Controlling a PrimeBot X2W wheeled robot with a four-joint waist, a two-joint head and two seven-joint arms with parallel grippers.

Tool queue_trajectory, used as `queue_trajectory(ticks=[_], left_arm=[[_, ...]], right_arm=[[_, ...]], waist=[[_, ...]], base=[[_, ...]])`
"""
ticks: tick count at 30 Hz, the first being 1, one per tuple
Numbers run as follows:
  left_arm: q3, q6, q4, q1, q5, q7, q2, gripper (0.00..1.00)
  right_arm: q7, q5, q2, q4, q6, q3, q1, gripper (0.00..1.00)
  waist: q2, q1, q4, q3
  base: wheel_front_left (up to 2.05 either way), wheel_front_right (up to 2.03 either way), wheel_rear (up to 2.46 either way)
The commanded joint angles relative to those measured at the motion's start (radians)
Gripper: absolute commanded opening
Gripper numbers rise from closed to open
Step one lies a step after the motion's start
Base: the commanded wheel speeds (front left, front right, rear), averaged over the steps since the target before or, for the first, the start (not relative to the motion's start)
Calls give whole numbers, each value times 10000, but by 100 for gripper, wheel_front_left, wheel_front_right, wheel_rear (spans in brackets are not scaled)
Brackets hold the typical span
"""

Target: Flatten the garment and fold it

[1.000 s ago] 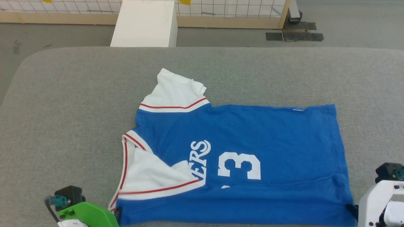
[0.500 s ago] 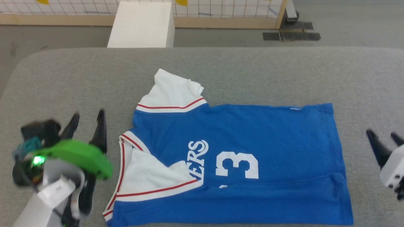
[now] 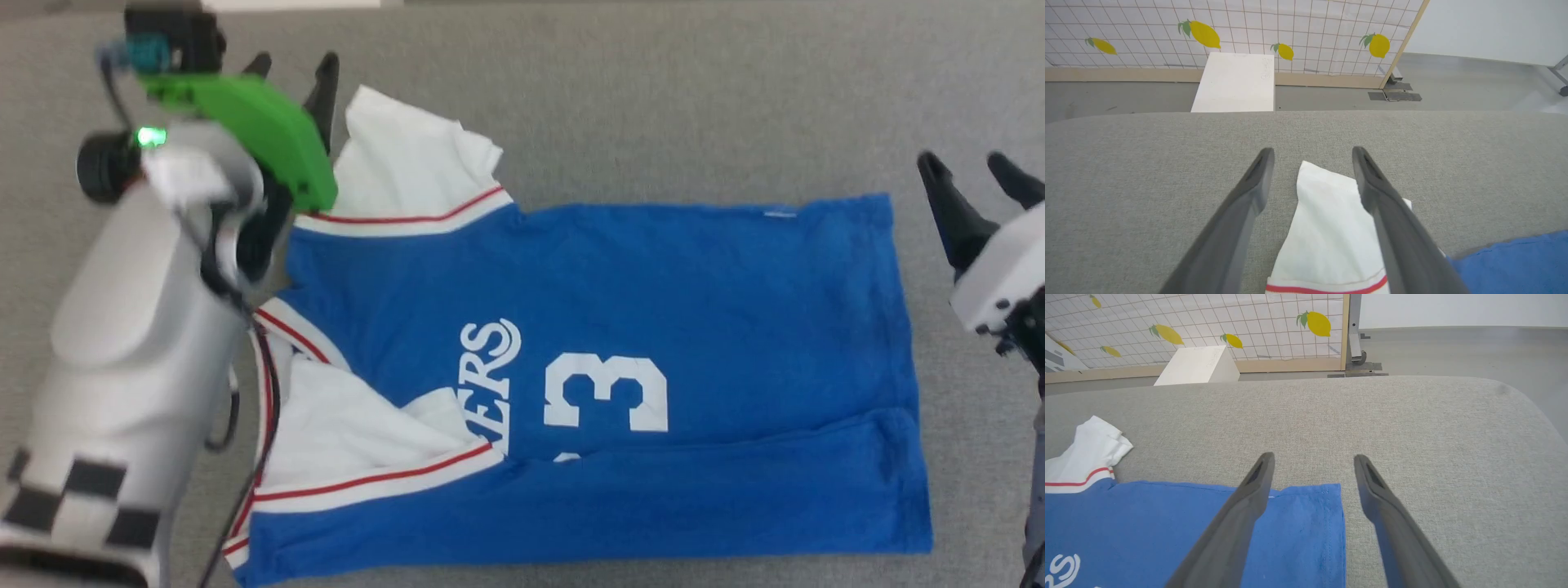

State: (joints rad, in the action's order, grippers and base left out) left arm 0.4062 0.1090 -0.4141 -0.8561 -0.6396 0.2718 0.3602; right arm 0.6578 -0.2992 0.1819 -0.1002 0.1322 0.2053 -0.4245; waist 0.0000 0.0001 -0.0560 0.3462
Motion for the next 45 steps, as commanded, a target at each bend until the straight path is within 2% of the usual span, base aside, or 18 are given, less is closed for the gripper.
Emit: queue_trajectory(ticks=[1, 5, 8, 12, 15, 16, 17, 21, 25, 30, 37, 45], left_arm=[[129, -120, -480, -527, 28, 450, -46, 100], [614, -202, -1862, -1826, 29, 2328, -209, 100], [911, 30, -2654, -2463, 2, 3965, -290, 100], [1237, 400, -3226, -2748, 83, 5419, -279, 100], [1497, 542, -3401, -2605, 198, 6080, -166, 100], [1500, 562, -3386, -2493, 141, 6206, -154, 44], [1466, 567, -3336, -2395, 72, 6217, -151, 0], [1185, 464, -2838, -2011, -170, 5542, -59, 0], [551, 229, -1956, -1636, -515, 3963, 54, 0], [33, 7, -478, -839, -777, 2473, 196, 0], [-398, 436, 1964, 590, -903, 1645, 474, 0], [-463, 855, 3755, 1738, -952, 1573, 674, 0]], right_arm=[[-73, 51, 4, 62, -15, -98, -227, 100], [-123, 75, 46, 146, -15, -314, -510, 100], [-173, 59, 54, 214, -15, -374, -539, 100], [-233, 45, 83, 249, -15, -364, -492, 100], [-264, 23, 94, 254, -15, -362, -473, 100], [-268, 20, 104, 251, -15, -351, -466, 100], [-272, 12, 105, 249, -15, -336, -463, 100], [-262, -16, 215, 269, -15, -230, -428, 100], [-84, -40, 377, 298, -15, -196, -499, 100], [987, 138, 854, 680, -15, -467, -777, 100], [2373, 709, 1378, 1534, -15, -1216, -1477, 100], [2734, 1051, 1585, 2680, -15, -2028, -2010, 100]], waist=[[0, -1, -375, 1050], [0, -1, -515, 1450], [0, -1, -597, 1617], [0, -1, -660, 1743], [0, -1, -696, 1773], [0, -1, -697, 1776], [0, -1, -694, 1775], [0, -1, -595, 1707], [0, -1, -471, 1566], [0, -1, -272, 1376], [0, -1, 34, 1478], [0, -1, 297, 1800]], base=[[0, 0, 0], [0, 0, 0], [0, 0, 0], [0, 0, 0], [0, 0, 0], [0, 0, 0], [0, 0, 0], [0, 0, 0], [0, 0, 0], [0, 0, 0], [0, 0, 0], [0, 0, 0]])
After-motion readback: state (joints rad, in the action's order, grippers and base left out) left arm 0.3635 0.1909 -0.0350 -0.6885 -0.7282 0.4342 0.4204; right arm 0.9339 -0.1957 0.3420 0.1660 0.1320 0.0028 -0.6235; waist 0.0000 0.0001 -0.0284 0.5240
